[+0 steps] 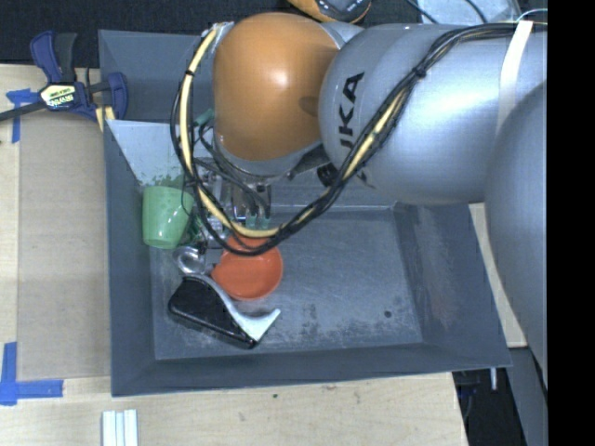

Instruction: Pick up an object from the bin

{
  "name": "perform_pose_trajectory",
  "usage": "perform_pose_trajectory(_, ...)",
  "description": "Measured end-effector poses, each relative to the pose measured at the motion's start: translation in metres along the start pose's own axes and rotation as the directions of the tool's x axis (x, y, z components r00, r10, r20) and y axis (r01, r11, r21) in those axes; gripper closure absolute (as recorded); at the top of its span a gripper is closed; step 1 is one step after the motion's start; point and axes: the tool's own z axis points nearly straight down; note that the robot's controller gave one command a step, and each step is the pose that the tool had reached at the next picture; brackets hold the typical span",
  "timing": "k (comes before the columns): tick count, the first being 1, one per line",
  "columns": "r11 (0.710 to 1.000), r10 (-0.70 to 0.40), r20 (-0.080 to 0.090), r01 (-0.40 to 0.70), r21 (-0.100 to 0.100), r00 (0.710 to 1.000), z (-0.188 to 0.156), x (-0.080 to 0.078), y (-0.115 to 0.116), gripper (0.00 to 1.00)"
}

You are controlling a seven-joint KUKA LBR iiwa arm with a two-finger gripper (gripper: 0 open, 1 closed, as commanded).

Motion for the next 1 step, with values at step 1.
perform_pose_trajectory(1,1.000,0.004,0.008,-0.004,-0.003,1.000,-0.0054,-0.0015,-0.0013,0.00)
